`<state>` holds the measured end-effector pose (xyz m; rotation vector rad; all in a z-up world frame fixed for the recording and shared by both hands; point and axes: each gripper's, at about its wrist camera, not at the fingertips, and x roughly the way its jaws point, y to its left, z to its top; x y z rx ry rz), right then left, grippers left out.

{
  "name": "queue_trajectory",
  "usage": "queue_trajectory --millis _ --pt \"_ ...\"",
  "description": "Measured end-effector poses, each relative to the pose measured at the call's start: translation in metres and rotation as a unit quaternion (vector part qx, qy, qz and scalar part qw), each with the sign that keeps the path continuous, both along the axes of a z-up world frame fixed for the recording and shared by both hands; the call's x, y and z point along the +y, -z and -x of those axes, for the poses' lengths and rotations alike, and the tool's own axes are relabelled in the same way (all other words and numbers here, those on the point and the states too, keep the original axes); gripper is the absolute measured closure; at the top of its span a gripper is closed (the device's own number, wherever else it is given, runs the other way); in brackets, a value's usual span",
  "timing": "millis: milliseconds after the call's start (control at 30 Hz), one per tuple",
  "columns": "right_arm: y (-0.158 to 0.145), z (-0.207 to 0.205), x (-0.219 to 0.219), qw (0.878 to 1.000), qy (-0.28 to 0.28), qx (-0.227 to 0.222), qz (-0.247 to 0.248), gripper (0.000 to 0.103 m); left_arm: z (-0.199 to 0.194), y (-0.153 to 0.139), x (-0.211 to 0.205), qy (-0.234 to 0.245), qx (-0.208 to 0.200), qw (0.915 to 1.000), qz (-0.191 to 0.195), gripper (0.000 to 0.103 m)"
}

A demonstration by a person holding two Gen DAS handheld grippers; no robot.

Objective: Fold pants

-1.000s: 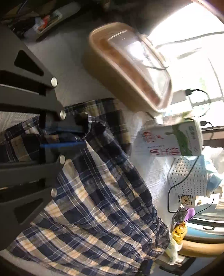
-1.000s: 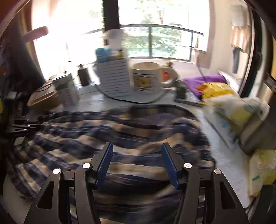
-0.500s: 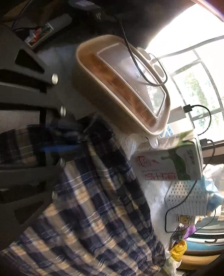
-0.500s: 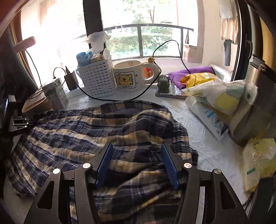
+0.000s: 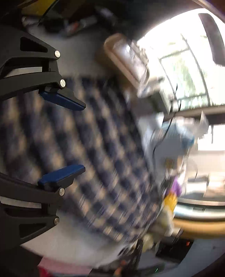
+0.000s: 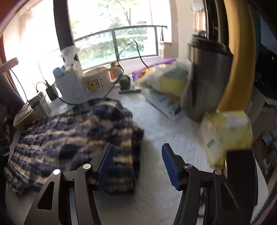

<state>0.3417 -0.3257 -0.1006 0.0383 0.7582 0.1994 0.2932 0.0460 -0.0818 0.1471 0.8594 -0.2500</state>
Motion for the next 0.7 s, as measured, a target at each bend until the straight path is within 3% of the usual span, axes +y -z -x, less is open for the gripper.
queue_trajectory --millis 167,367,467,500,567,700 --pt "0.011 0.017 -0.004 1.0 -0.014 0.022 -0.014 0.042 0.028 0.016 -0.03 0.036 0.031 0.9977 0.048 0.038" --pt "0.023 0.019 0.001 0.997 -0.047 0.047 -0.049 0.042 0.02 0.059 -0.038 0.01 0.078 0.9961 0.04 0.038" --pt "0.028 0.013 0.002 0.996 -0.048 0.049 -0.064 0.042 0.021 0.059 -0.043 0.018 0.068 0.9972 0.025 0.035" --pt "0.029 0.01 0.001 0.995 -0.046 0.048 -0.068 0.047 0.021 0.06 -0.045 0.018 0.069 0.9972 0.024 0.035" --pt "0.03 0.004 0.006 0.996 -0.054 0.044 -0.064 0.073 0.022 0.061 -0.046 0.021 0.067 0.9973 0.022 0.031" --pt "0.029 -0.011 0.022 0.997 -0.062 0.039 0.003 0.074 0.026 0.063 -0.049 0.029 0.059 0.9977 0.019 0.027"
